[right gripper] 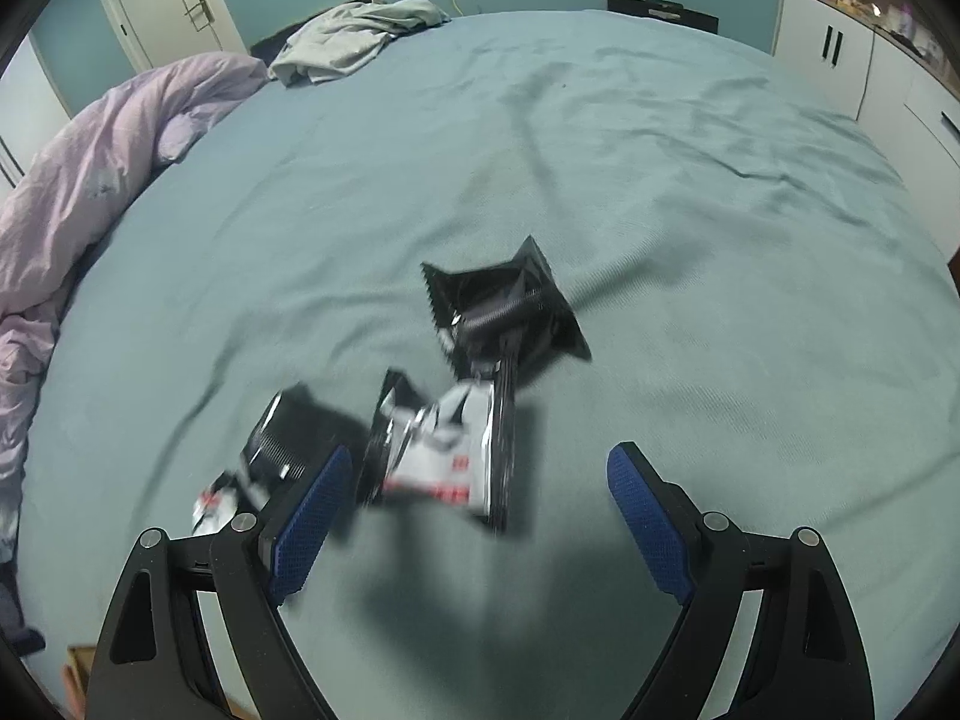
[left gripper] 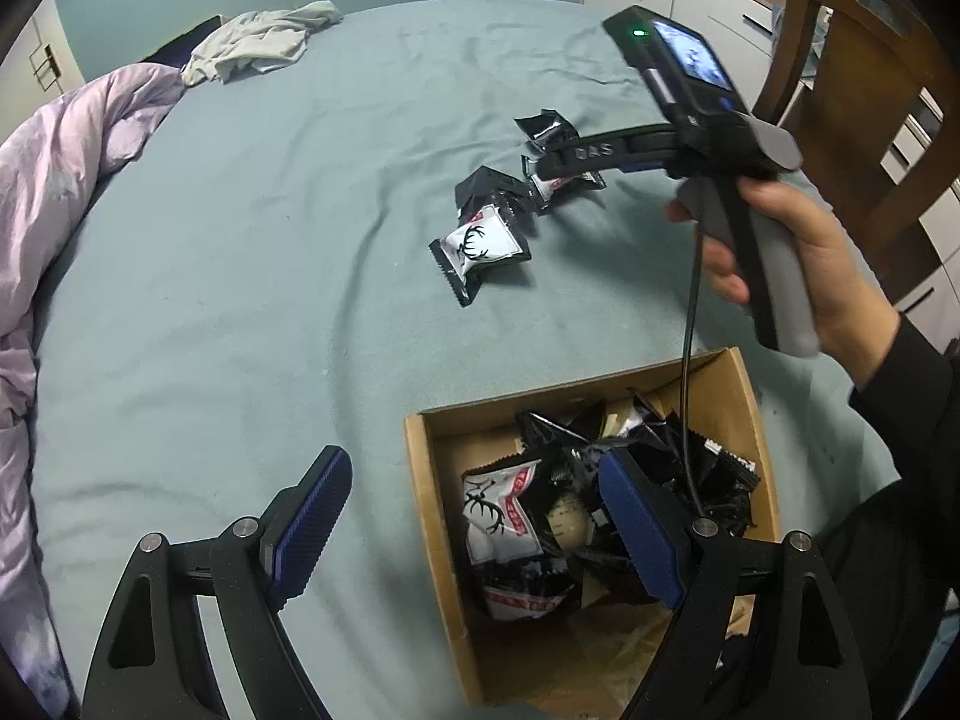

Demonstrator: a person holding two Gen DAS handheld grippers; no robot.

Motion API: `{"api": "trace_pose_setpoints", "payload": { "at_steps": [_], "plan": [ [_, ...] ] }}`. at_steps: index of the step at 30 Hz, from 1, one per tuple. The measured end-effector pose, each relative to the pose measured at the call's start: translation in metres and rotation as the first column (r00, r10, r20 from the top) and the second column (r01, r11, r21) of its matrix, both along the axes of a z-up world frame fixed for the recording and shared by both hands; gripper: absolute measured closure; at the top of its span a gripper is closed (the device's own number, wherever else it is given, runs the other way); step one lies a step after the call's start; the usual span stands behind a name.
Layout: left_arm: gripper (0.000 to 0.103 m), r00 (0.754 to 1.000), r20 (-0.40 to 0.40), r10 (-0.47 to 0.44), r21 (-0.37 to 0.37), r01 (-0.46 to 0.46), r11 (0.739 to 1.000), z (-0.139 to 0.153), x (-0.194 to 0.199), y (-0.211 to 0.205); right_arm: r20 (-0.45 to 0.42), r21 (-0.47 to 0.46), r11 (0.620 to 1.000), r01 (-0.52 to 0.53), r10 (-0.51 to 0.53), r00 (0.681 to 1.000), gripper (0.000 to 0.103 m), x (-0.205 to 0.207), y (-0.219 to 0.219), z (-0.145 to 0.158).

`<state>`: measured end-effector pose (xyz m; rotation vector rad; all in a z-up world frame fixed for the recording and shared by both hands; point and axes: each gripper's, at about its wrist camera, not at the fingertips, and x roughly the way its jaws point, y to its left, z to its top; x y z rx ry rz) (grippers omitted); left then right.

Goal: Organize snacks
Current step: 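Grasp a white snack packet from the pile with the right gripper, then grasp a white packet with the left gripper while the right gripper holds its packet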

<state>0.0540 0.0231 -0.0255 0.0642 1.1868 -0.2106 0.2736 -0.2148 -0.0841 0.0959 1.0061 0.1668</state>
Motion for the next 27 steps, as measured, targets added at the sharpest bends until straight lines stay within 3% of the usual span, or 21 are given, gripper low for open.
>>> {"api": "trace_pose_setpoints", "payload": {
  "at_steps": [2, 4, 5, 6, 11, 15, 19, 22, 27],
  "plan": [
    [0.017, 1.0, 0.001, -0.005, 0.013, 0.005, 1.0, -0.003, 0.003, -0.001, -0.013, 0.039, 0.999, -0.003, 0.003, 1.0, 0.016, 0.009, 0.0, -0.006],
    [0.017, 1.0, 0.004, -0.007, 0.027, 0.007, 1.0, -0.005, 0.005, -0.002, -0.02, 0.057, 0.998, 0.001, 0.0, 1.0, 0.031, 0.015, 0.0, -0.011],
    [0.017, 1.0, 0.007, -0.007, 0.034, 0.007, 0.999, -0.006, 0.006, -0.002, -0.026, 0.055, 0.998, -0.001, 0.003, 1.0, 0.059, 0.017, 0.001, -0.013],
    [0.017, 1.0, 0.008, -0.008, 0.038, 0.007, 0.999, -0.007, 0.007, -0.002, -0.033, 0.077, 0.997, -0.016, 0.018, 0.999, 0.07, 0.018, 0.001, -0.014],
    [0.017, 0.998, 0.051, -0.026, 0.055, 0.023, 0.998, -0.003, 0.019, -0.004, 0.023, 0.128, 0.992, 0.024, -0.027, 0.999, 0.073, 0.005, -0.011, 0.008],
    [0.016, 0.998, 0.026, -0.055, 0.099, 0.053, 0.994, -0.007, 0.053, -0.014, 0.052, 0.222, 0.97, 0.098, -0.112, 0.992, 0.074, -0.025, -0.033, 0.043],
    [0.007, 1.0, -0.003, -0.031, 0.098, 0.031, 0.995, -0.019, 0.089, -0.022, 0.086, 0.288, 0.949, 0.127, -0.158, 0.984, 0.074, -0.08, -0.051, 0.076],
    [0.006, 0.998, -0.065, 0.011, 0.122, -0.003, 0.993, -0.039, 0.12, -0.033, 0.131, 0.335, 0.933, 0.13, -0.183, 0.974, 0.073, -0.127, -0.062, 0.089],
    [0.006, 0.984, -0.178, 0.012, 0.142, 0.014, 0.99, -0.076, 0.15, -0.044, 0.145, 0.374, 0.915, 0.153, -0.221, 0.964, 0.073, -0.215, -0.074, 0.075]
  ]
}}
